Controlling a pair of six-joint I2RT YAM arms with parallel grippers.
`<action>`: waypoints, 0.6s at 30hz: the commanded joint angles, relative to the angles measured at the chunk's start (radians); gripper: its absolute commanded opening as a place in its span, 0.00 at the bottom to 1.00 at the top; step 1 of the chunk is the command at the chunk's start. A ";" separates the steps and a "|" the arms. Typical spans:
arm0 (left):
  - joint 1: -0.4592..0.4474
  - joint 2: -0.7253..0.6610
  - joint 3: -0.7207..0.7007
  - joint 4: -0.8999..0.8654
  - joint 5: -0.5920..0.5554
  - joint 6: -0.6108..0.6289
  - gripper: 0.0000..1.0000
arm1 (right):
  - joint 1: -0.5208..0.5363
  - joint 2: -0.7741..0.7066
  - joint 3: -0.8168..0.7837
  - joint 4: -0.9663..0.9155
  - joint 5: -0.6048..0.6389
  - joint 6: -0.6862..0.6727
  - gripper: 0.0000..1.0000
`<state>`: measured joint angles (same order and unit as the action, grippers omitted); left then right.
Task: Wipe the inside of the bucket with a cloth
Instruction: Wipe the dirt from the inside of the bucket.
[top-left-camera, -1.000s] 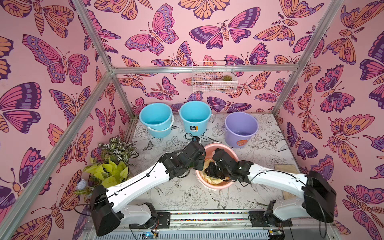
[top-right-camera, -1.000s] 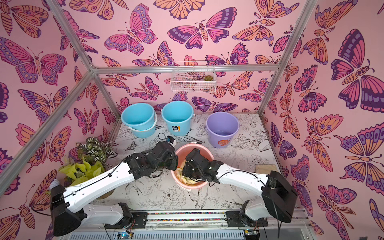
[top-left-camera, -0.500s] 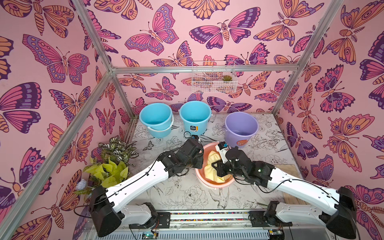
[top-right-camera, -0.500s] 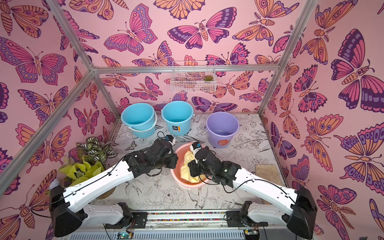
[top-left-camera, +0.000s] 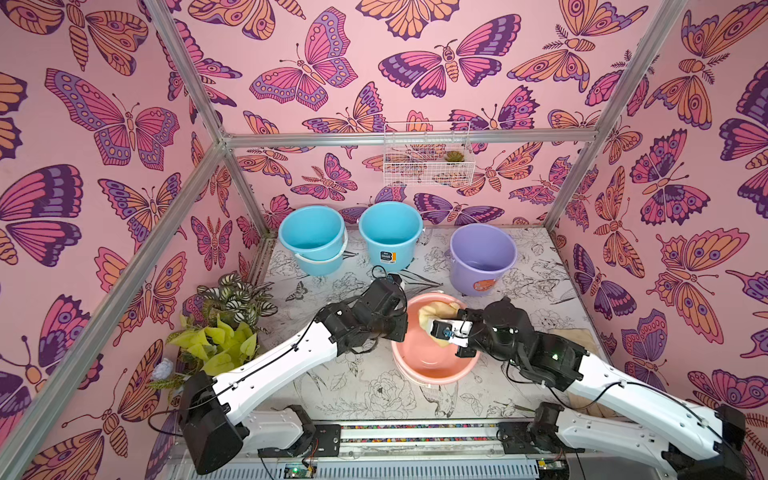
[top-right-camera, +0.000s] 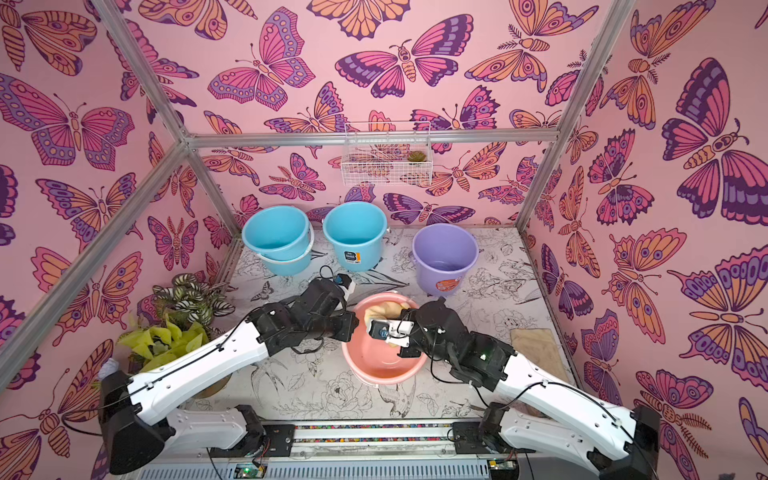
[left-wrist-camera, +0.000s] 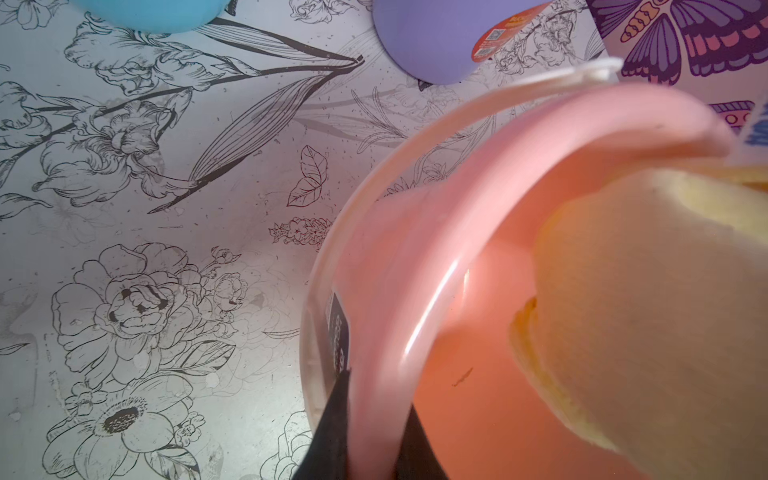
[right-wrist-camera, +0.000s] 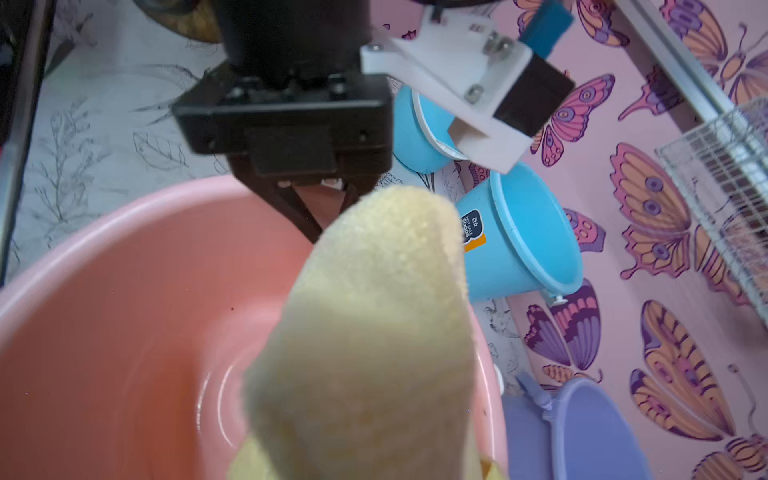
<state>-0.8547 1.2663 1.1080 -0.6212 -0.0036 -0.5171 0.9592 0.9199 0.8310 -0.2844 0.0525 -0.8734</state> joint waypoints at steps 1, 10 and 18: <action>0.008 -0.014 -0.008 0.025 0.059 0.030 0.00 | 0.006 -0.009 -0.026 0.066 0.013 -0.468 0.00; 0.008 -0.021 -0.010 0.010 0.090 0.057 0.00 | 0.007 0.083 -0.007 0.169 -0.007 -0.816 0.00; 0.008 -0.024 -0.004 0.002 0.099 0.068 0.00 | 0.007 0.205 0.031 0.142 0.015 -0.913 0.00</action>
<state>-0.8501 1.2663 1.1080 -0.6235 0.0639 -0.4690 0.9592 1.1004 0.8181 -0.1455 0.0528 -1.7172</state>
